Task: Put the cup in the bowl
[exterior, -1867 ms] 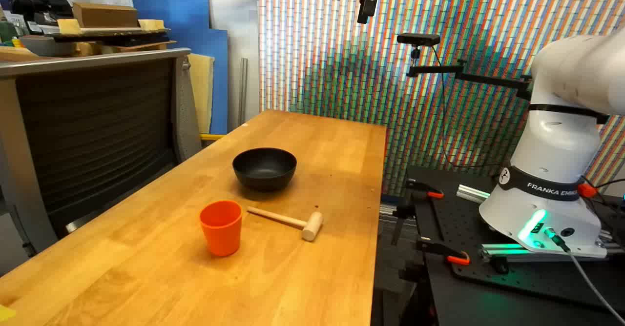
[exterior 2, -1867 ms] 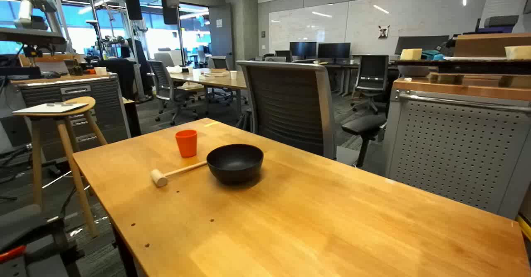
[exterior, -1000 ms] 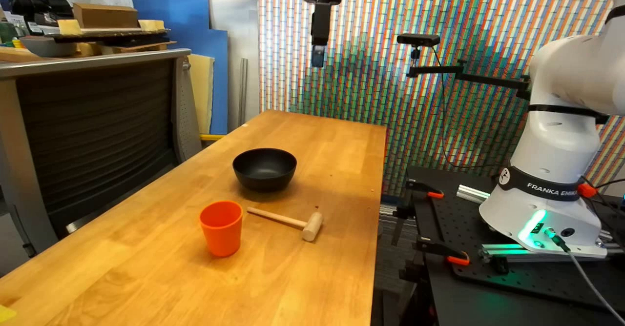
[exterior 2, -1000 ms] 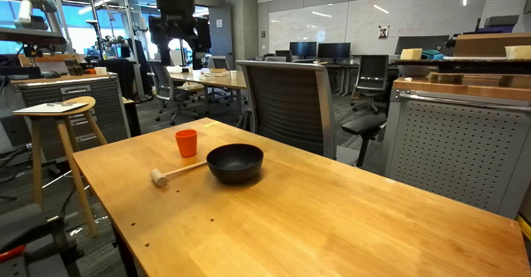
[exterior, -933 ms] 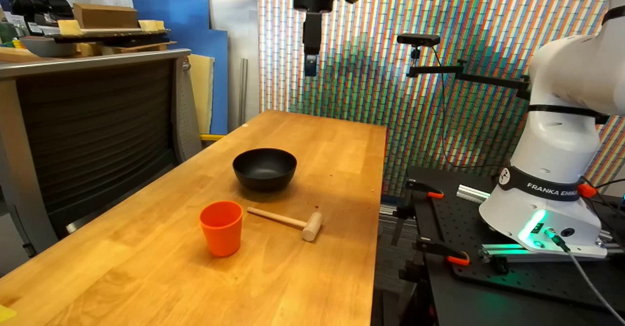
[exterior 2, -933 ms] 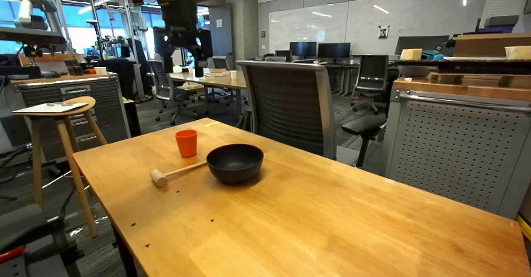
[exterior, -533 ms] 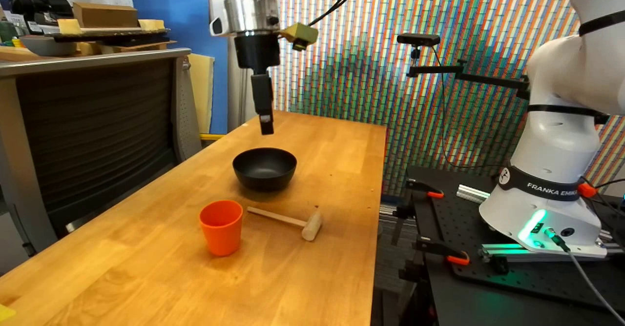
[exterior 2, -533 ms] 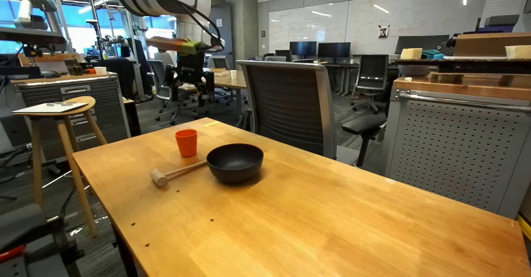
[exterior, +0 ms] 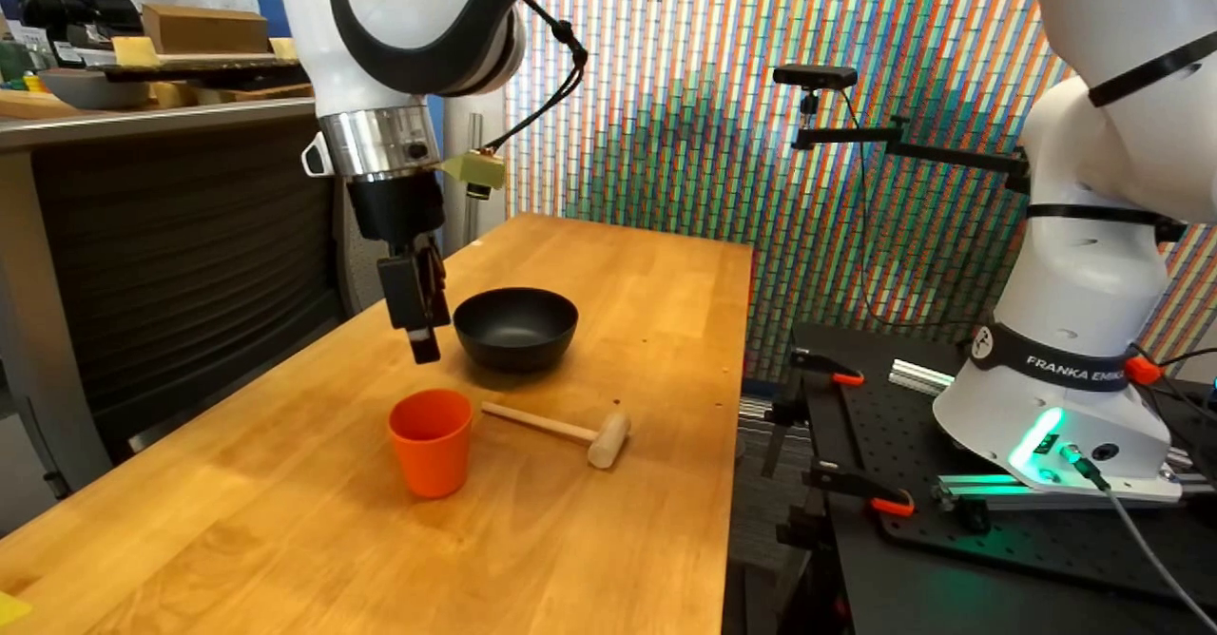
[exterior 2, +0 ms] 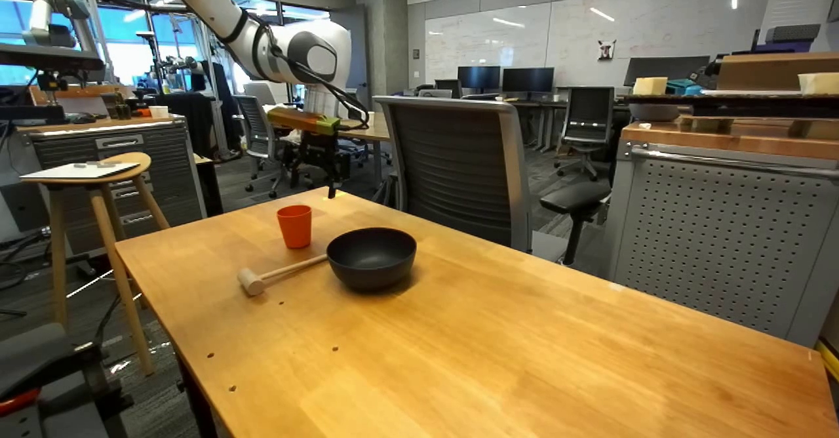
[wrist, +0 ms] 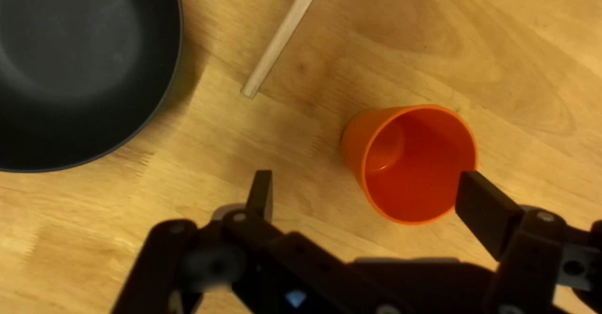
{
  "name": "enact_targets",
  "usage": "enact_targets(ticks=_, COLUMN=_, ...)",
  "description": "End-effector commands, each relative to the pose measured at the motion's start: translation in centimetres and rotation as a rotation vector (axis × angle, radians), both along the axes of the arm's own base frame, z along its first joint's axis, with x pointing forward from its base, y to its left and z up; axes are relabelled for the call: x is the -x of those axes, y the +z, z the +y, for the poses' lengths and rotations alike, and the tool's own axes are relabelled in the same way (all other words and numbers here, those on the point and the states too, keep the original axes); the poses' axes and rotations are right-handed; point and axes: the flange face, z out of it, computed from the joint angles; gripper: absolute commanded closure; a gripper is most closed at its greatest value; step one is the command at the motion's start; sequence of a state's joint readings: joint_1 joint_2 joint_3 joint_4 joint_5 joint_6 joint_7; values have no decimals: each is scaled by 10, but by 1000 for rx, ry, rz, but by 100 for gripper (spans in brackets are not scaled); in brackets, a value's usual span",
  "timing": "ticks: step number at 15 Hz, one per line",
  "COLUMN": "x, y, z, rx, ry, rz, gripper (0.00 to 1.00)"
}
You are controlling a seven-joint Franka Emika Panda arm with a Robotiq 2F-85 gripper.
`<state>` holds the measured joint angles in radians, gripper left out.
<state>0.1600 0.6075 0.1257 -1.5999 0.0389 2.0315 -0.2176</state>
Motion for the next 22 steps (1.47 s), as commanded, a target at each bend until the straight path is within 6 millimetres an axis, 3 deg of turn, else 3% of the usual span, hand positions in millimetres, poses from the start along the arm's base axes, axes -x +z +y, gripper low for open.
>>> enact_targets(ticks=1, x=-25, y=-14, z=-9, rx=30, ry=-31, rz=34, gripper=0)
enact_targets(ticks=5, x=-24, y=-39, z=-16, rx=36, ry=-44, rz=122, gripper=0)
enact_targets(ticks=9, x=-14, y=-56, z=-4, rx=35, ry=-30, rz=221, gripper=0)
enact_targets(ticks=13, x=-14, y=-62, z=7, rx=37, ry=-22, rz=212, gripper=0)
enact_targets(ticks=14, x=-15, y=-62, z=9, rx=34, ry=-21, rz=203, gripper=25)
enact_targets(ticks=15, x=-16, y=-61, z=12, rx=33, ry=-17, rz=195, gripper=26)
enact_targets(ticks=22, x=-17, y=-57, z=19, rx=26, ry=0, rz=187, gripper=81)
